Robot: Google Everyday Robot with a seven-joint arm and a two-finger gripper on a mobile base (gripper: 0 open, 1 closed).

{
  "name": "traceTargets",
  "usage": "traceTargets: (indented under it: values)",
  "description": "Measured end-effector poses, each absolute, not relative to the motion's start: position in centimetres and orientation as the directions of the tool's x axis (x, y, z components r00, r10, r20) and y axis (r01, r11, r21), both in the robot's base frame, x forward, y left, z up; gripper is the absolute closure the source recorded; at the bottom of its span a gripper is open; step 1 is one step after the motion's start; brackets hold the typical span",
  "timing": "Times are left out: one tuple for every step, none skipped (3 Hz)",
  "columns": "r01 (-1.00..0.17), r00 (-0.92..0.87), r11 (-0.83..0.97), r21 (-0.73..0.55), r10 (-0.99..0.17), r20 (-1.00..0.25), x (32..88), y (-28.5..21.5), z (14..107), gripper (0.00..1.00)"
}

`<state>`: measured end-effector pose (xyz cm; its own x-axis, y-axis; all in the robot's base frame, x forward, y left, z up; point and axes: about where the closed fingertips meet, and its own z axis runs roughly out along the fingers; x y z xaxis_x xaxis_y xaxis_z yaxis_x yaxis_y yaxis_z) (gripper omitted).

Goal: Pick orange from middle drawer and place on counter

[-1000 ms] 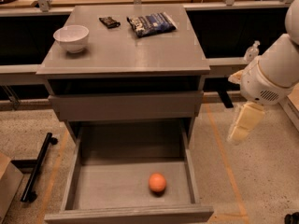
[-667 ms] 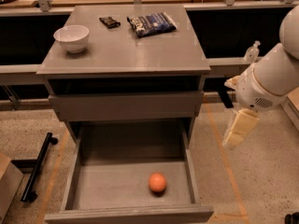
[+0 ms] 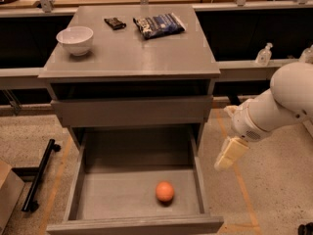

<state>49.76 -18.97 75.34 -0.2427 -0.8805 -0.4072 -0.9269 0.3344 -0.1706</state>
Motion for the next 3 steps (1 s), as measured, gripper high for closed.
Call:
traceTargets:
  values:
    - [-0.927, -0.243, 0.334, -0.171, -0.880, -0.407, 49.8, -19.0, 75.3, 0.00]
    - [-0.933, -0.263, 0.341, -0.119, -0.867, -0.423, 50.0, -17.7, 71.8, 0.00]
    - [-0.937, -0.280, 0.342, -0.074, -0.859, -0.428, 50.8, -16.1, 66.1, 0.00]
